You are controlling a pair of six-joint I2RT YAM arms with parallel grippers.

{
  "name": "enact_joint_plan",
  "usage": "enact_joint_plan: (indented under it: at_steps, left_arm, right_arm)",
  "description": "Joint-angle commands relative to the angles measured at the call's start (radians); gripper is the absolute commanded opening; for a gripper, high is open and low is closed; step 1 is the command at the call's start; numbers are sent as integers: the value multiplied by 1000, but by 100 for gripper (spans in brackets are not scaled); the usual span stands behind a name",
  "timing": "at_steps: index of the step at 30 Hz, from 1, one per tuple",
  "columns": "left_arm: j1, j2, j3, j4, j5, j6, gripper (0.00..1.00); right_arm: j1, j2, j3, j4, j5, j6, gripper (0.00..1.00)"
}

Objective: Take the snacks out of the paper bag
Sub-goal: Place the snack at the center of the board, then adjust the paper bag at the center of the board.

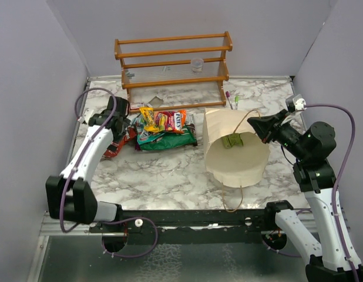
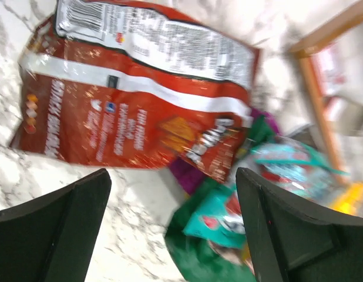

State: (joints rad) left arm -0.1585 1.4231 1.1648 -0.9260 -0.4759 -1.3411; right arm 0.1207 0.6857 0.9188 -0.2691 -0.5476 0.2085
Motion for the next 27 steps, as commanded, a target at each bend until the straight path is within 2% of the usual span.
enact_joint_plan:
  at_steps: [1, 4, 6, 7, 9, 11, 13, 17, 21, 24, 27]
  left_arm:
    - [1, -220, -49, 143, 40, 59, 97]
    - [-1, -293, -67, 289, 126, 224, 99]
    - [-2, -304, -72, 416, 258, 392, 99]
    - [-3, -306, -79, 500, 351, 487, 99]
    - [-5, -313, -112, 690, 631, 643, 99]
    - [-26, -315, -148, 906, 921, 706, 99]
    - [-90, -323, -159, 1038, 1026, 723, 99]
    - [-283, -349, -150, 1112, 1023, 879, 99]
    - [-561, -346, -166, 1121, 964, 1052, 99]
    - [-771, -320, -196, 1114, 798, 1205, 99]
    - [-980, -248, -180, 1055, 564, 1381, 99]
  right_arm:
    - [4, -15, -6, 14, -3, 8, 2]
    - [3, -12, -6, 25, -9, 16, 2]
    - [4, -11, -6, 29, -16, 21, 2]
    - [3, -11, -5, 30, -18, 22, 2]
    - [3, -12, -4, 28, -22, 22, 2]
    - [4, -15, -4, 25, -20, 21, 2]
    - [4, -18, -3, 22, -18, 22, 2]
    - [4, -20, -7, 29, -17, 28, 2]
    - [3, -19, -6, 28, -17, 28, 2]
    - [4, -20, -6, 19, -15, 23, 2]
    - [3, -23, -6, 12, -10, 19, 2]
